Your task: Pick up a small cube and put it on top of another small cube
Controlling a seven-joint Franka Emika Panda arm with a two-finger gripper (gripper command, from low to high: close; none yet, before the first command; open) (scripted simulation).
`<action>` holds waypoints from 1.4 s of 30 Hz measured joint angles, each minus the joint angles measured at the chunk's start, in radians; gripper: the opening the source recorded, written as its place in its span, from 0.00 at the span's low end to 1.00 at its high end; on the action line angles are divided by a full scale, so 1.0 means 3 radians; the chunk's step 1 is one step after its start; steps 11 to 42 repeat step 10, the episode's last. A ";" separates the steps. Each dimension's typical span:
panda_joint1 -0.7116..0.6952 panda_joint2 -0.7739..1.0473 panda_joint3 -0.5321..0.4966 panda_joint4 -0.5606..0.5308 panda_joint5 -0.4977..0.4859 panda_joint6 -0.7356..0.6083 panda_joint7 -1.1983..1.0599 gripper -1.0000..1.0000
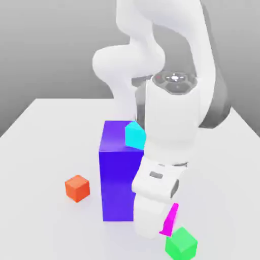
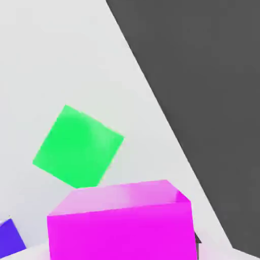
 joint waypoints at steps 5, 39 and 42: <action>0.0041 0.0282 0.0138 -0.0019 0.0172 0.0293 0.0168 0.00; -0.0018 0.0473 0.0222 -0.0007 0.0283 0.0465 0.0096 1.00; -0.0018 0.0473 0.0222 -0.0007 0.0283 0.0465 0.0096 1.00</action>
